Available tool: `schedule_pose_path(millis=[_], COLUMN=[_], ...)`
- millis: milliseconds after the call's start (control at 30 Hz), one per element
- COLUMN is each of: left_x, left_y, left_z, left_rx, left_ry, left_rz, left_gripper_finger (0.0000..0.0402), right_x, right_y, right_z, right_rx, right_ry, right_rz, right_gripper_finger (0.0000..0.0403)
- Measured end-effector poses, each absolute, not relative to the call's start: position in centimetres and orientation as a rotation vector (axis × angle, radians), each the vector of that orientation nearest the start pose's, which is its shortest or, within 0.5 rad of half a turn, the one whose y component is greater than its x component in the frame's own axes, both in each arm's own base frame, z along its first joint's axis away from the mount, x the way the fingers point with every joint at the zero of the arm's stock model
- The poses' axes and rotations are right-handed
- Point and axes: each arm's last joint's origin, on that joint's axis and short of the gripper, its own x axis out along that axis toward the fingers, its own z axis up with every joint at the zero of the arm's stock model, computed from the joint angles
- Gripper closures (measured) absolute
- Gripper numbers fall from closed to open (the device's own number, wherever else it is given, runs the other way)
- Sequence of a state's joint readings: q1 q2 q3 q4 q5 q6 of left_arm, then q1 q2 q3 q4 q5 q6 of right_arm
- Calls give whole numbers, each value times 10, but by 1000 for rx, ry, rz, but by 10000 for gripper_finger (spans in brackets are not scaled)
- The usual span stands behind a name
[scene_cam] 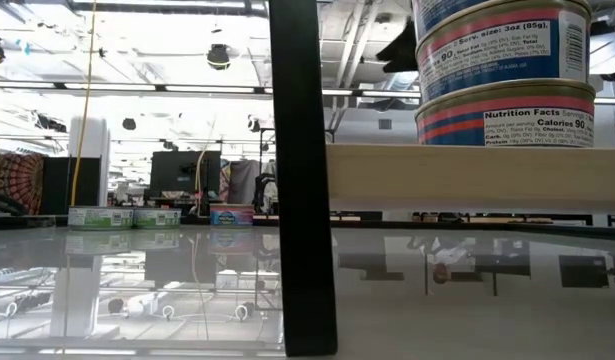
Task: Stack canned seafood by type on shelf
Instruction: Stack the green tuna can on top of the green tuna can on the shelf
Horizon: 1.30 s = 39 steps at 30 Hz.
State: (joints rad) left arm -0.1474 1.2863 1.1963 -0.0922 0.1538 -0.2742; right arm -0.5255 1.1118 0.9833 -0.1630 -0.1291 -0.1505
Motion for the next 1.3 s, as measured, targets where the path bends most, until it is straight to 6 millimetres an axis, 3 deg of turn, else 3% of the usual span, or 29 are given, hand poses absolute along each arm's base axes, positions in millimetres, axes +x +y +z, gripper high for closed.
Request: schedule_pose_path(millis=[200,300,433,567,733,933,1300], left_x=[303,307,312,317,322,319,328], left_y=[-41,-42,-40,-29,4,43,55], left_z=[380,375,371,366,366,378,381], left_rx=[-415,-415,-388,-303,-154,-99,73], left_ry=[138,157,159,154,92,-37,-172], left_rz=[-405,-447,-433,-343,-153,-10,-25], left_gripper_finger=[276,276,276,275,275,275,275], right_x=[186,176,169,166,174,188,229], right_y=[-100,-92,-84,-74,-58,-44,-52], right_z=[350,343,325,326,336,338,342], right_rx=[7,6,-19,-43,-37,-37,-74], right_ry=[347,330,280,171,63,74,58], right_rz=[-361,-351,-336,-262,-93,0,-4], right_gripper_finger=[101,101,101,101,101,101,101])
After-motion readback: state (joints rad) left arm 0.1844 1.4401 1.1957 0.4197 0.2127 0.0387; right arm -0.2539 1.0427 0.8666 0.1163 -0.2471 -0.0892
